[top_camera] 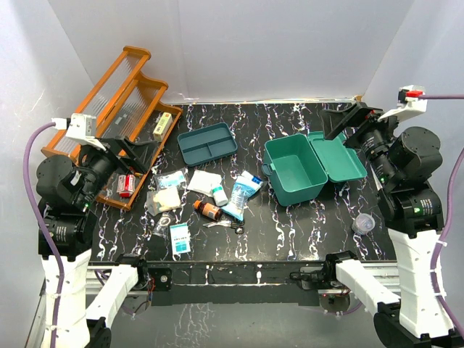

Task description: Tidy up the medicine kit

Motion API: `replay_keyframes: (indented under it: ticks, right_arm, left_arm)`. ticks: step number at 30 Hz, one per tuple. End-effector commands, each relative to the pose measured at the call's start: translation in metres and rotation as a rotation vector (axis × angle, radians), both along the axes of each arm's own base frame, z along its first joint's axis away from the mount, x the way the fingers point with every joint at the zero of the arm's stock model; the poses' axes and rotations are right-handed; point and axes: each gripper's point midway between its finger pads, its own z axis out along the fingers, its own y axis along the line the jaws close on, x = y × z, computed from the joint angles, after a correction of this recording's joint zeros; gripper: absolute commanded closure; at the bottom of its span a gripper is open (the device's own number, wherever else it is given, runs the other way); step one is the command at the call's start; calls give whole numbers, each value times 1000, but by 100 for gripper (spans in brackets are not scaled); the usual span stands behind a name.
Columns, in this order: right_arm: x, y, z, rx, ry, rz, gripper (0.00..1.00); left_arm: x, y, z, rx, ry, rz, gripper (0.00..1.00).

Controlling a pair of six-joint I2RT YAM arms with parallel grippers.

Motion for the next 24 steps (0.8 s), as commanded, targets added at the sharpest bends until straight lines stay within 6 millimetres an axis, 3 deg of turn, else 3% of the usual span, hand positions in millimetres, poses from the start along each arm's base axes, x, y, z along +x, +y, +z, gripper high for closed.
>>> replay_keyframes:
  ticks: [1,14,20,24]
  right_arm:
    - [-4,14,18,30,-69,84,4]
    - [-6,38,5,30,-63,232,2]
    - [5,62,-26,41,21,364,2]
    - [19,72,-53,71,100,418,9]
  left_arm:
    - [-3,-18,8,5,-49,-114,2]
    - [-5,-55,-16,4,-22,-351,1]
    - [12,-73,-61,-29,87,-461,1]
    - [25,-82,-92,-103,182,-490,1]
